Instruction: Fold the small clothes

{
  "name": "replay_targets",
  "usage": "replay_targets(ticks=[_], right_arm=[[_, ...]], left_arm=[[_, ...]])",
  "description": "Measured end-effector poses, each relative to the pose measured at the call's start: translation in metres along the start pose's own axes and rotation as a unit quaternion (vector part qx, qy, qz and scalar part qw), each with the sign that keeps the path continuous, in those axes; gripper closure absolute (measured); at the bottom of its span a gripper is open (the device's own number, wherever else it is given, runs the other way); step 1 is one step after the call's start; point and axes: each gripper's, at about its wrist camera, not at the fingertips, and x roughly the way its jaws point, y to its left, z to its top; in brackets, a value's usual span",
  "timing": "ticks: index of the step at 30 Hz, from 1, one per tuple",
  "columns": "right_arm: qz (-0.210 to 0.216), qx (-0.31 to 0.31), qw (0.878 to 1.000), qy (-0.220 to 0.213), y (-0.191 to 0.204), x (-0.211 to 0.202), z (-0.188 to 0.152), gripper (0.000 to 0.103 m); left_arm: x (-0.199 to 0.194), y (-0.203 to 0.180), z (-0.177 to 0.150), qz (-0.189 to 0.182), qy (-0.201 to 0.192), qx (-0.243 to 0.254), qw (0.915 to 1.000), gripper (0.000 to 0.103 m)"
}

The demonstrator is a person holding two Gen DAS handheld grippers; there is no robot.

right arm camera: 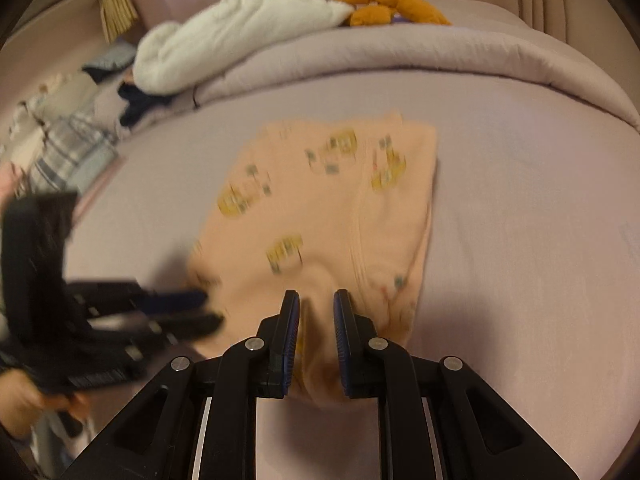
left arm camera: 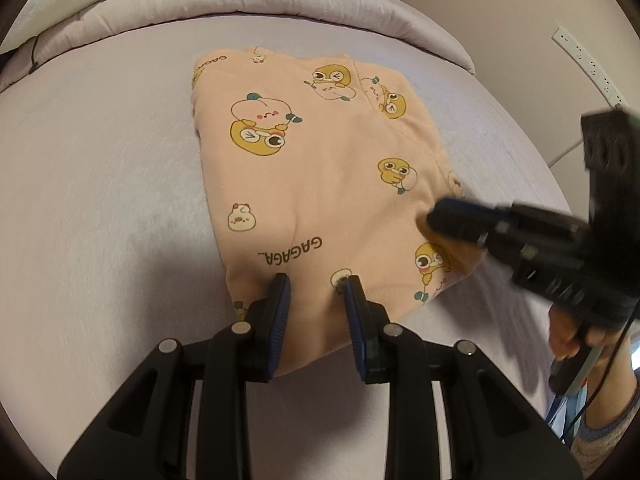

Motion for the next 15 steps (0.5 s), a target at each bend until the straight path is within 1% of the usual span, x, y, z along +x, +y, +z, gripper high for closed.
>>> replay_targets(ticks=[1, 2, 4, 7, 12, 14, 15], right_arm=[[-0.013, -0.004, 1.0, 0.01, -0.001, 0.006, -0.005, 0.087], [-0.017, -0.006, 1.0, 0.009, -0.002, 0.008, -0.007, 0.087], [-0.015, -0.002, 1.0, -0.001, -0.003, 0.004, -0.01, 0.087], [-0.008, 0.017, 1.0, 0.0, -0.01, 0.003, -0.009, 0.087], [-0.009, 0.044, 0.999, 0.002, -0.018, -0.006, -0.013, 0.087], [-0.018, 0.049, 0.999, 0.002, -0.018, -0.013, -0.021, 0.087], [-0.028, 0.05, 0.998, 0.004, -0.02, -0.015, -0.023, 0.084]], left_arm=[[0.0, -0.001, 0.0, 0.004, 0.001, 0.0, 1.0, 0.076], [0.0, -0.002, -0.001, 0.008, 0.002, 0.0, 1.0, 0.076], [0.0, -0.004, -0.002, 0.015, 0.003, -0.001, 0.9999, 0.075], [-0.002, -0.005, -0.004, 0.021, 0.005, -0.008, 0.9997, 0.075], [-0.007, -0.007, -0.011, 0.028, 0.004, -0.023, 0.9993, 0.075], [-0.011, -0.006, -0.015, 0.028, 0.006, -0.029, 0.9992, 0.075], [-0.013, -0.006, -0.016, 0.029, 0.008, -0.033, 0.999, 0.075]])
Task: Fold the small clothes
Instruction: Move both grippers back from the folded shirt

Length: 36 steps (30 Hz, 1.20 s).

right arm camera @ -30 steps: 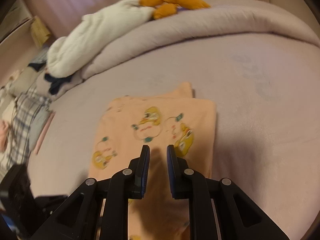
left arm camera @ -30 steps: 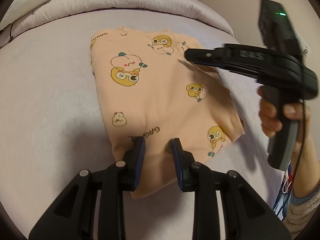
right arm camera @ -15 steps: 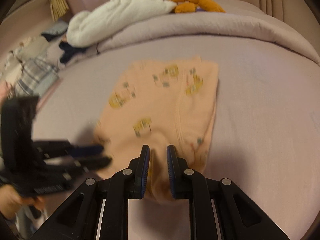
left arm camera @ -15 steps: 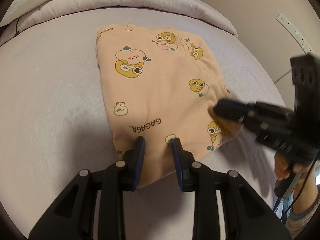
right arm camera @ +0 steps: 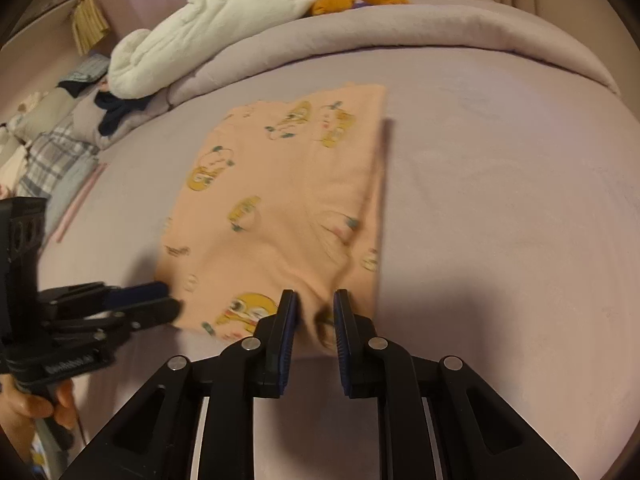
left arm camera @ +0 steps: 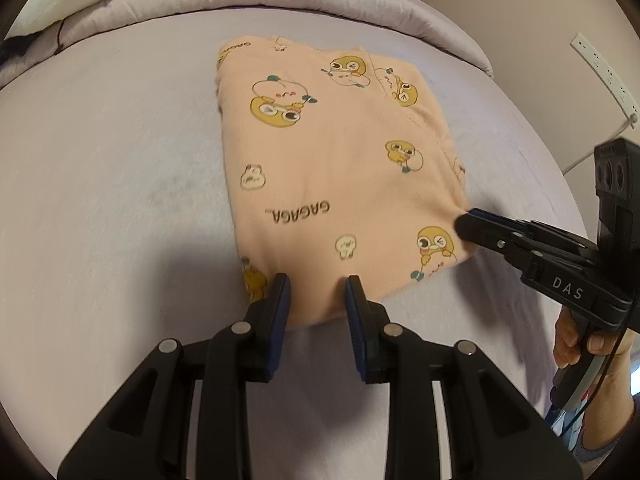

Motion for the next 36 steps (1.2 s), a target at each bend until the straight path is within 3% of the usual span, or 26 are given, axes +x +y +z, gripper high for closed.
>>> replay_targets(ticks=[9, 14, 18, 21, 23, 24, 30, 36], right_arm=[[-0.018, 0.022, 0.999, -0.027, -0.015, -0.03, -0.015, 0.083], [0.005, 0.043, 0.998, -0.054, -0.023, -0.056, -0.026, 0.082], [0.027, 0.053, 0.996, -0.064, -0.018, -0.066, -0.036, 0.07], [0.047, 0.053, 0.995, -0.064, -0.011, -0.072, -0.041, 0.068], [0.053, 0.048, 0.996, -0.062, -0.003, -0.075, -0.044, 0.062], [0.057, 0.047, 0.995, -0.061, -0.002, -0.077, -0.047, 0.056], [0.084, 0.056, 0.994, -0.05, 0.008, -0.083, -0.051, 0.04], [0.102, 0.068, 0.991, -0.045, 0.02, -0.084, -0.051, 0.031]], left_arm=[[-0.015, -0.002, -0.027, 0.036, 0.017, -0.006, 0.9992, 0.074], [-0.036, 0.006, -0.048, 0.024, 0.001, -0.029, 0.9993, 0.065], [-0.052, 0.011, -0.065, 0.02, -0.012, -0.046, 0.9987, 0.058], [-0.065, 0.01, -0.073, 0.022, -0.027, -0.055, 0.9979, 0.055], [-0.077, 0.015, -0.08, 0.022, -0.04, -0.067, 0.9967, 0.04], [-0.079, 0.015, -0.081, 0.022, -0.046, -0.072, 0.9961, 0.038], [-0.106, 0.024, -0.092, 0.025, -0.075, -0.098, 0.992, 0.029], [-0.126, 0.031, -0.097, 0.016, -0.095, -0.11, 0.9893, 0.021]])
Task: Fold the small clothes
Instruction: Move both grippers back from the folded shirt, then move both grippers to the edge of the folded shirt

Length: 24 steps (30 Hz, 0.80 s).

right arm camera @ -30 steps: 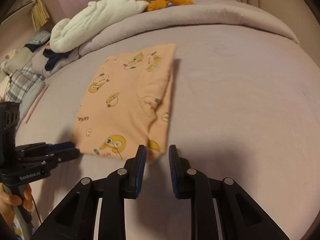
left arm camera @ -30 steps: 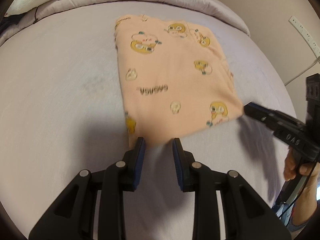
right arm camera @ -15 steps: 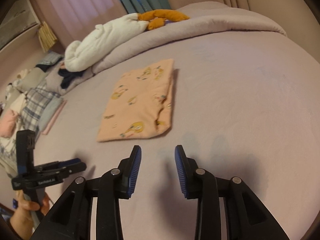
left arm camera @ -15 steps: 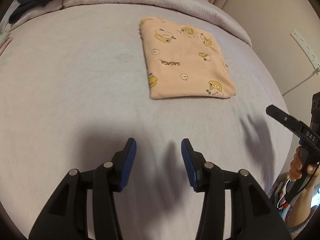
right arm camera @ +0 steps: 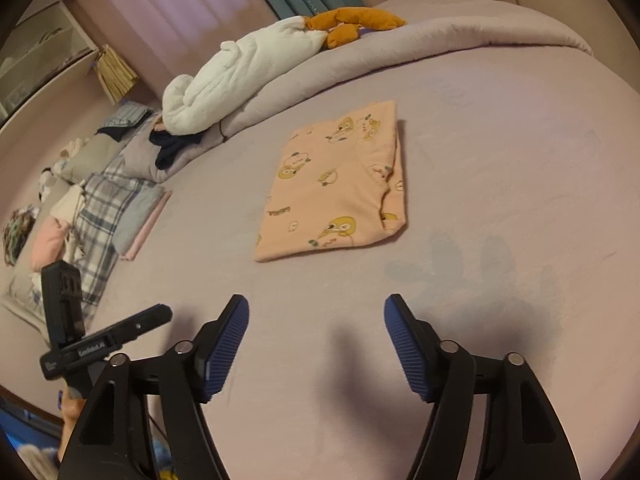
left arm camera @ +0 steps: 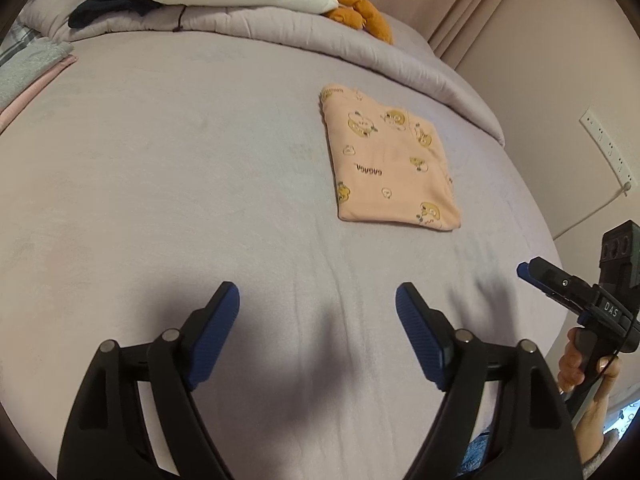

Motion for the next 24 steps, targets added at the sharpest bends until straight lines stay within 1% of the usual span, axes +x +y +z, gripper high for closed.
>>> replay_targets(ticks=[2, 6, 9, 13, 15, 19, 24], right_arm=[[0.004, -0.001, 1.0, 0.0, 0.005, 0.0, -0.002, 0.031], [-0.001, -0.01, 1.0, 0.006, 0.011, 0.005, -0.001, 0.03], [-0.001, -0.01, 1.0, 0.01, 0.012, 0.007, -0.001, 0.03], [-0.01, -0.009, 1.0, 0.014, 0.01, 0.012, 0.003, 0.029], [-0.012, -0.007, 1.0, 0.016, 0.009, 0.013, 0.004, 0.026], [-0.014, -0.003, 1.0, 0.02, 0.004, 0.019, 0.008, 0.024], [-0.015, 0.009, 1.0, 0.025, -0.005, 0.028, 0.016, 0.024]], left_arm=[[-0.006, 0.004, 0.0, -0.007, -0.006, -0.008, 0.9999, 0.019], [-0.011, 0.01, 0.002, -0.017, -0.011, -0.022, 0.9996, 0.017], [-0.009, 0.013, 0.007, -0.02, -0.013, -0.028, 0.9993, 0.011], [-0.004, 0.02, 0.012, -0.039, -0.01, -0.047, 0.9981, 0.003], [0.0, 0.023, 0.014, -0.04, -0.006, -0.052, 0.9978, 0.002], [0.01, 0.028, 0.021, -0.044, 0.002, -0.061, 0.9972, 0.001], [0.017, 0.03, 0.031, -0.066, 0.003, -0.068, 0.9955, 0.001]])
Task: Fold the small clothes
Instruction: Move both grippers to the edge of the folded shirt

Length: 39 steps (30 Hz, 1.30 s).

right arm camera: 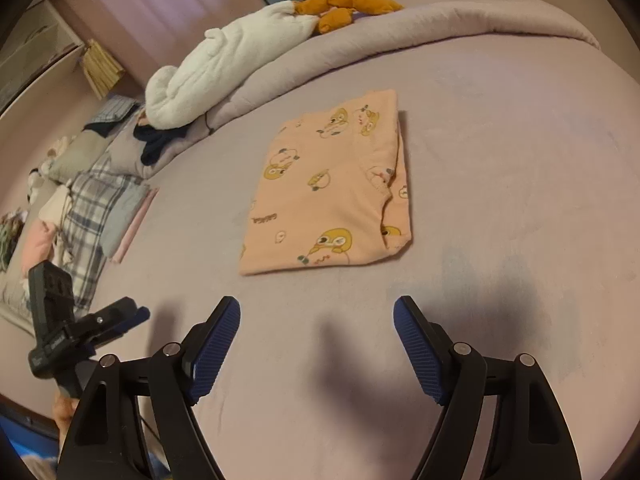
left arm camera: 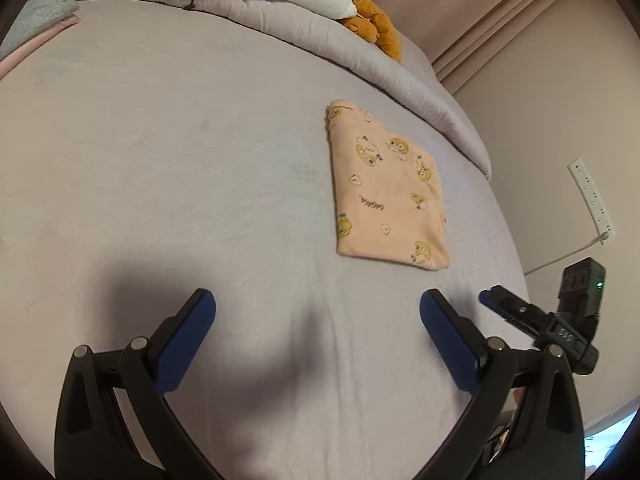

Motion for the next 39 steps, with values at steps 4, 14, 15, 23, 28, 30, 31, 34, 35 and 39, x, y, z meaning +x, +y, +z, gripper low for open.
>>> replay_targets(ticks=[4, 14, 15, 23, 28, 30, 31, 34, 35, 39], right_arm=[[0.0, 0.003, 1.0, 0.003, -0.006, 0.006, 0.007, 0.024], [0.0, 0.022, 1.0, 0.003, -0.025, 0.016, 0.021, 0.024], [-0.001, 0.024, 1.0, 0.003, -0.027, 0.017, 0.022, 0.024], [-0.004, 0.04, 0.999, -0.004, -0.043, 0.022, 0.039, 0.024], [0.0, 0.061, 0.998, -0.004, -0.057, 0.028, 0.049, 0.023], [0.008, 0.073, 0.997, -0.003, -0.062, 0.032, 0.053, 0.023], [0.015, 0.081, 0.997, -0.001, -0.066, 0.036, 0.056, 0.023], [0.032, 0.104, 0.994, 0.007, -0.074, 0.048, 0.062, 0.023], [0.038, 0.11, 0.993, 0.008, -0.076, 0.052, 0.065, 0.023], [0.066, 0.134, 0.989, 0.01, -0.079, 0.064, 0.072, 0.023]], left_arm=[[0.004, -0.004, 0.01, -0.022, -0.01, 0.009, 0.9997, 0.001], [0.041, -0.027, 0.027, -0.082, 0.03, 0.081, 0.9929, 0.0], [0.047, -0.029, 0.028, -0.085, 0.039, 0.083, 0.9921, 0.0], [0.095, -0.026, 0.049, -0.069, 0.089, 0.05, 0.9923, 0.0], [0.115, -0.015, 0.063, -0.077, 0.101, 0.0, 0.9919, 0.0], [0.119, -0.014, 0.069, -0.082, 0.098, -0.009, 0.9918, 0.0], [0.121, -0.015, 0.073, -0.086, 0.096, -0.011, 0.9916, 0.0], [0.129, -0.018, 0.083, -0.09, 0.095, -0.012, 0.9913, 0.001], [0.132, -0.02, 0.086, -0.09, 0.096, -0.011, 0.9912, 0.001], [0.143, -0.026, 0.094, -0.088, 0.098, -0.003, 0.9913, 0.001]])
